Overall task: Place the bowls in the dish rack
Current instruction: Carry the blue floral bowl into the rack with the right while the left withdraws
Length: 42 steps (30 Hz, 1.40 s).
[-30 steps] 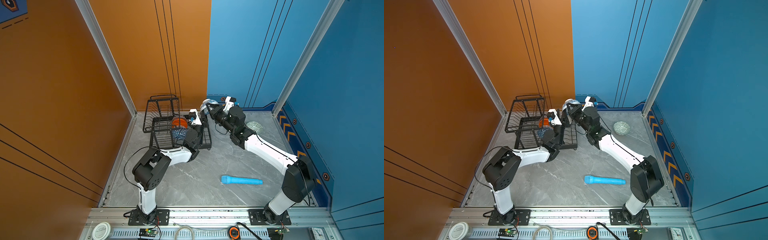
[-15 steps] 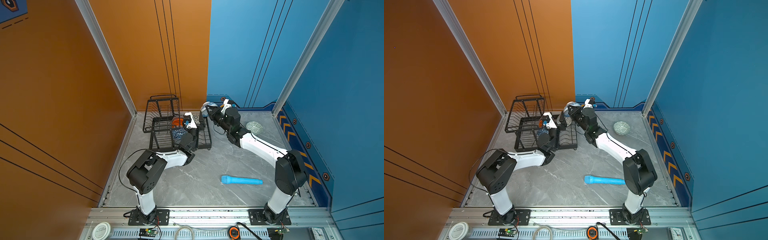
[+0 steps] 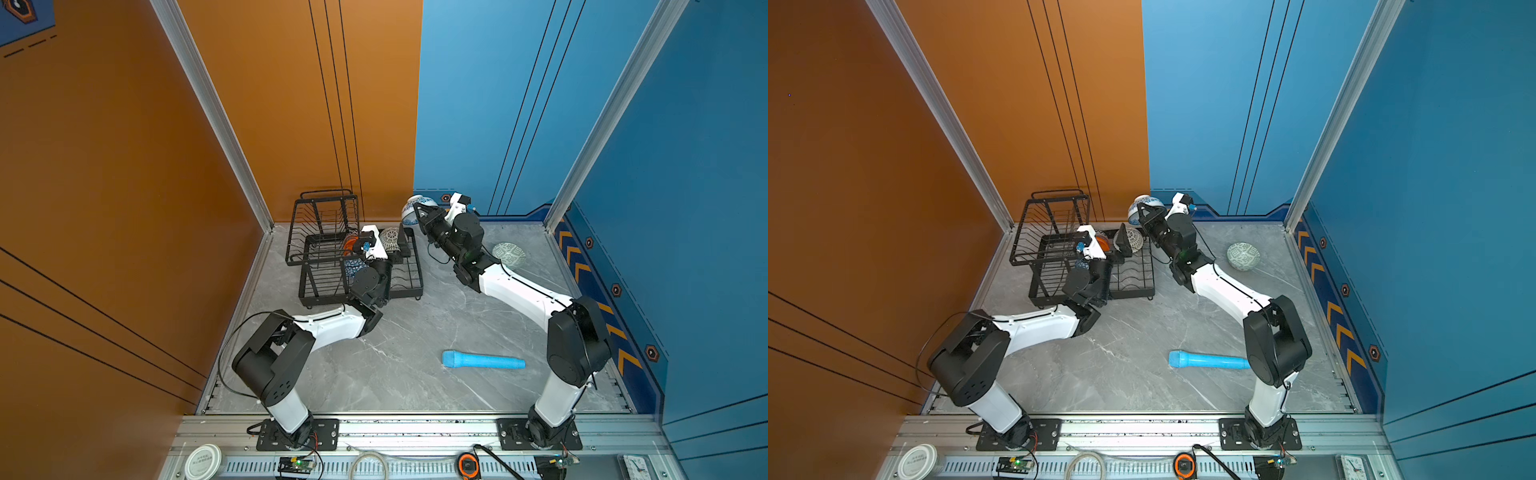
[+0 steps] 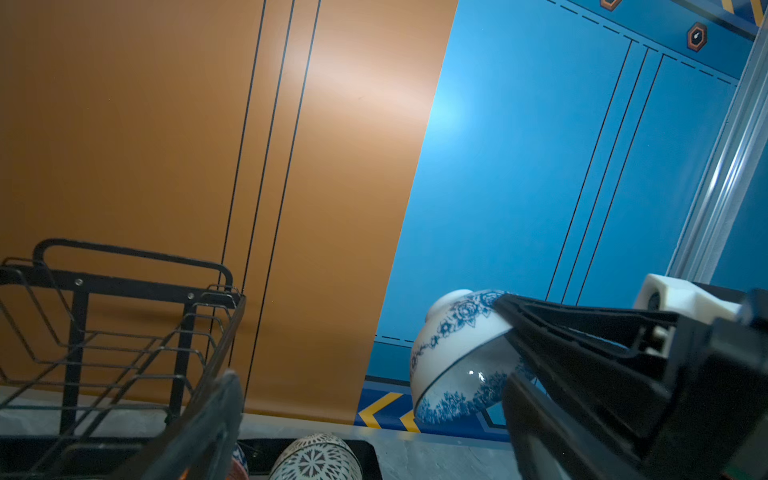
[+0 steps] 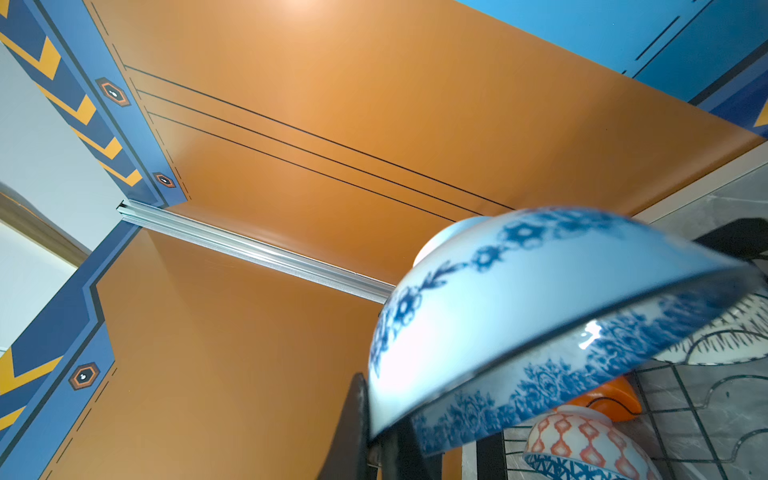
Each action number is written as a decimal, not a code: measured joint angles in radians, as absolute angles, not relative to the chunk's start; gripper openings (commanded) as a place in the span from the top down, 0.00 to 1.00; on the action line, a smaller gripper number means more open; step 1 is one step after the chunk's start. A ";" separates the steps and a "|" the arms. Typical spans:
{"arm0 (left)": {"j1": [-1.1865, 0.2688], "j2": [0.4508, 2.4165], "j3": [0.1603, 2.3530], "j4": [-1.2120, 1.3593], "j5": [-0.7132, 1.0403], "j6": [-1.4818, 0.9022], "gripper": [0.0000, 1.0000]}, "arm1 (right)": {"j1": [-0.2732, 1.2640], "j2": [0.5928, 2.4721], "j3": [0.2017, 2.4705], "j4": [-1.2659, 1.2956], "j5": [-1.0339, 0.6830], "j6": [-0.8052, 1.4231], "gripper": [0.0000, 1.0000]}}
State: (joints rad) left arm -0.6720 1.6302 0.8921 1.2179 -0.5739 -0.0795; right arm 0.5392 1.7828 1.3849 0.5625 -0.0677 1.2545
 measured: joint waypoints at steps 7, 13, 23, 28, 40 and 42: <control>-0.678 1.563 0.906 1.008 -0.533 -0.084 0.02 | 0.535 1.798 1.367 0.596 -0.068 1.271 1.00; -0.630 1.488 1.008 0.665 -0.450 -0.125 0.02 | 0.530 1.806 1.334 0.675 -0.067 1.304 1.00; -0.444 1.350 1.185 0.236 -0.278 -0.147 0.02 | 0.527 1.864 1.273 0.755 -0.068 1.340 1.00; -0.378 1.282 1.171 0.157 -0.179 -0.118 0.02 | 0.528 1.897 1.266 0.772 -0.068 1.340 1.00; -0.309 1.247 1.139 0.081 0.018 -0.025 0.02 | 0.583 2.045 1.339 0.764 -0.071 1.309 1.00; -0.299 1.242 1.127 0.081 0.047 -0.014 0.02 | 0.594 2.060 1.359 0.748 -0.071 1.298 1.00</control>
State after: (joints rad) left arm -0.2989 1.2415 1.1275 0.0811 0.0475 -0.0139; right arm 0.5938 2.0598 1.3594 0.7475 -0.0711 1.2976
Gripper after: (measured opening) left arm 0.980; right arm 0.072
